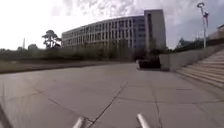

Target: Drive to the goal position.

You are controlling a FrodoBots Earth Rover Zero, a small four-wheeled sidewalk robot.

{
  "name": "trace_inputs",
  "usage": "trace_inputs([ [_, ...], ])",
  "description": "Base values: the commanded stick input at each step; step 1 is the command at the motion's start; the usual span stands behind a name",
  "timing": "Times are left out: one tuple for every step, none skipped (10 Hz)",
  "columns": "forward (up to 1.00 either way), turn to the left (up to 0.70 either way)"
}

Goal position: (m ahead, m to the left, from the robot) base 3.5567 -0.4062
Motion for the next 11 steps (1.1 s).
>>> trace_inputs([
  [0.70,0.00],
  [0.70,0.00],
  [0.70,0.00],
  [0.70,0.00],
  [0.70,0.00],
  [0.70,0.00],
  [0.70,0.00],
  [0.70,0.00],
  [0.70,0.00],
  [0.70,0.00],
  [0.70,0.00],
])
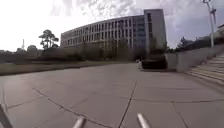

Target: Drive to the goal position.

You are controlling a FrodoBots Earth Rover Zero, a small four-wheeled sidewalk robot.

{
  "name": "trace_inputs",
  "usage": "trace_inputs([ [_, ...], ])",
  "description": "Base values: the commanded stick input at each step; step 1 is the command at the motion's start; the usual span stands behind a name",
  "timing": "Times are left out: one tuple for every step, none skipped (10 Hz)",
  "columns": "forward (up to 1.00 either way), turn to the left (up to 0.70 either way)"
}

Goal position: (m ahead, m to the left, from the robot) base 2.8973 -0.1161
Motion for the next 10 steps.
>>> trace_inputs([
  [0.70,0.00],
  [0.70,0.00],
  [0.70,0.00],
  [0.70,0.00],
  [0.70,0.00],
  [0.70,0.00],
  [0.70,0.00],
  [0.70,0.00],
  [0.70,0.00],
  [0.70,0.00],
])
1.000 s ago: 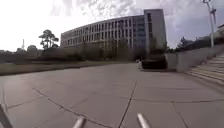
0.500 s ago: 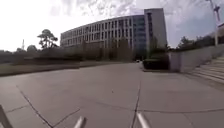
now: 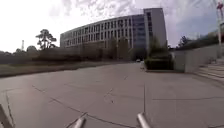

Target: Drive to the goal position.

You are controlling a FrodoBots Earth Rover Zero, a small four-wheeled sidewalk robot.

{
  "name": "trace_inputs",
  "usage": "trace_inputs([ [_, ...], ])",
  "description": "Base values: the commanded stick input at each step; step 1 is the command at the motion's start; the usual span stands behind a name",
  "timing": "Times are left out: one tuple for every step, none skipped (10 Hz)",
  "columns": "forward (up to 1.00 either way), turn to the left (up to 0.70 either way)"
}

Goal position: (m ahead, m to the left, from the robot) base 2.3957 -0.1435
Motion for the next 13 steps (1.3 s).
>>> trace_inputs([
  [0.70,0.00],
  [0.70,0.00],
  [0.70,0.00],
  [0.70,0.00],
  [0.70,0.00],
  [0.70,0.00],
  [0.70,0.00],
  [0.70,0.00],
  [0.70,0.00],
  [0.70,0.00],
  [0.70,0.00],
  [0.70,0.00],
  [0.70,0.00],
])
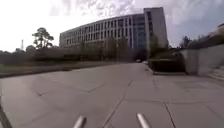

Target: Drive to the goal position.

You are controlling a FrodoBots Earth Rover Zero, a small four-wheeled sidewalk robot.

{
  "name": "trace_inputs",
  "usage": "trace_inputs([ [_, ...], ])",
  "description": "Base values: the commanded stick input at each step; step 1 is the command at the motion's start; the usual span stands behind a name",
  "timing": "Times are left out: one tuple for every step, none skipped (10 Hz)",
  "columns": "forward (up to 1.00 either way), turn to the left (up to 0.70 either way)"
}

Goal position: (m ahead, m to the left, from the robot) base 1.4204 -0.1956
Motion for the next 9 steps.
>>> trace_inputs([
  [0.70,0.00],
  [0.70,0.00],
  [0.70,0.00],
  [0.70,0.00],
  [0.70,0.00],
  [0.70,0.00],
  [0.70,0.00],
  [0.70,0.00],
  [0.70,0.00],
])
